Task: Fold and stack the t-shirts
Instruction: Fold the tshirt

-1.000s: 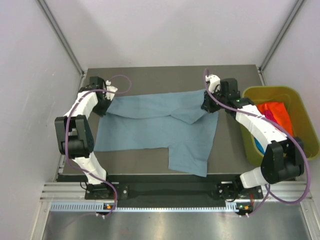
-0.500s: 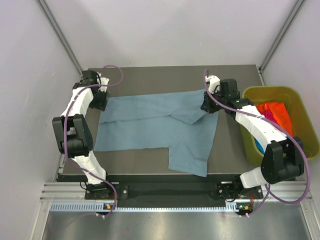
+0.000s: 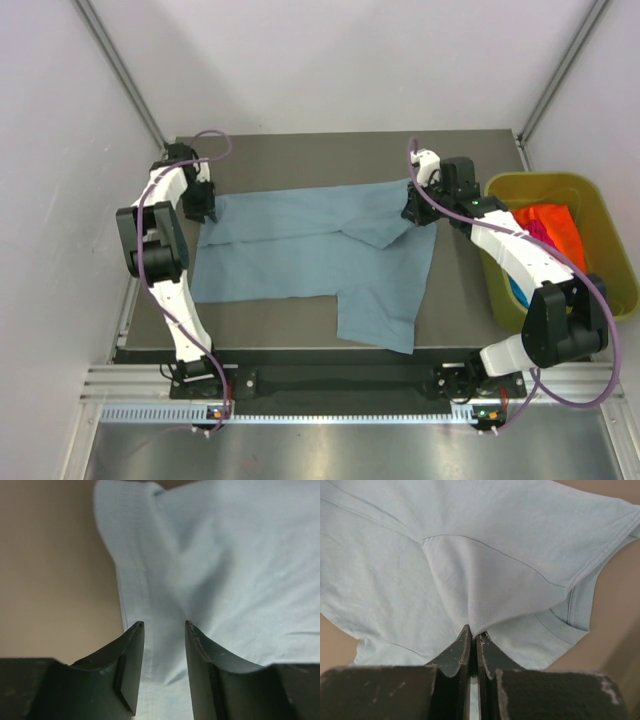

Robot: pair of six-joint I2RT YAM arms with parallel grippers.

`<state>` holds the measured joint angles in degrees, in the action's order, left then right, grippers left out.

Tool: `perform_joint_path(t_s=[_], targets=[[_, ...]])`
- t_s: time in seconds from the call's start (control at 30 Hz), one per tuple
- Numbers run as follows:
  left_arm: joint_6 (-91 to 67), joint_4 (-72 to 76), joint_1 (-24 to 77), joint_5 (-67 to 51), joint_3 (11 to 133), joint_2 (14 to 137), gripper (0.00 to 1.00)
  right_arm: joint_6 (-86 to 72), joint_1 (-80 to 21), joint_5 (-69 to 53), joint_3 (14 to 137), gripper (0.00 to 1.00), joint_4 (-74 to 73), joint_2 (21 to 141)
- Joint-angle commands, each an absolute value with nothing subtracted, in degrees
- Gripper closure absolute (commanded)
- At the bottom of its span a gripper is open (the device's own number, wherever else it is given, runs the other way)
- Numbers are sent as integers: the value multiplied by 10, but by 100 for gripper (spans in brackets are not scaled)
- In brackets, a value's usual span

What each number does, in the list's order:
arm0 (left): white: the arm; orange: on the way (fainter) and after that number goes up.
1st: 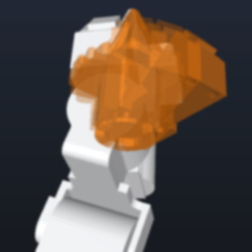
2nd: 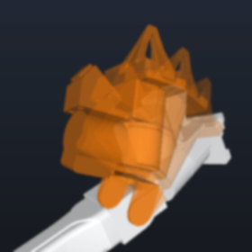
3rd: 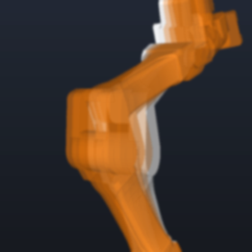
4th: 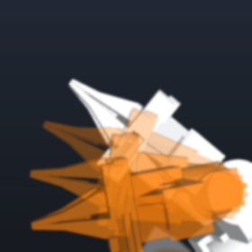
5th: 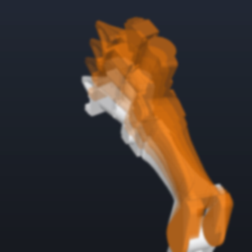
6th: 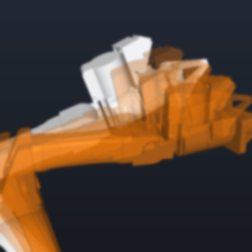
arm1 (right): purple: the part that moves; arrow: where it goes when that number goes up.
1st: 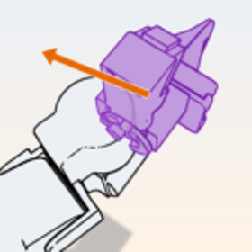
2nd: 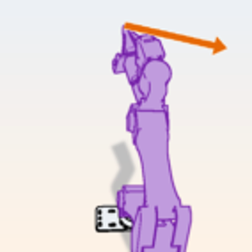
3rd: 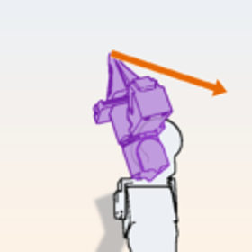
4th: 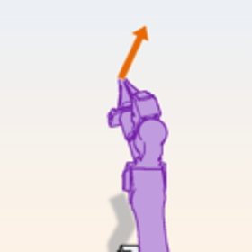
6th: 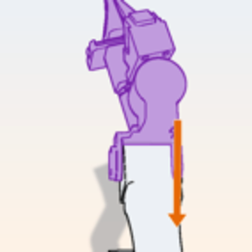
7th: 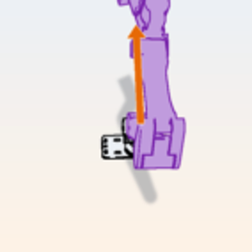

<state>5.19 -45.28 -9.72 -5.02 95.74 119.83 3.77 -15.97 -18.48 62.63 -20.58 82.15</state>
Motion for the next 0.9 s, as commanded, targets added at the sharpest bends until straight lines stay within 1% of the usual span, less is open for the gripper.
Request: perform_joint_path(t_s=[0.0,0.23,0.37,0.5,0.73,0.87], targets=[[3,-449,-106,-81,999,1204,58,37,-166,-186,643,100,-172,813],[10,-453,-107,-67,1008,1214,59,33,-165,-186,638,100,-165,814],[10,-456,-109,-64,1007,1227,61,31,-165,-188,644,100,-163,821],[10,-458,-111,-56,1007,1233,62,34,-165,-187,654,100,-164,828],[10,-463,-122,-35,1007,1242,59,33,-165,-185,659,100,-163,831],[11,-475,-123,-25,1021,1260,67,33,-166,-186,664,100,-163,837]])
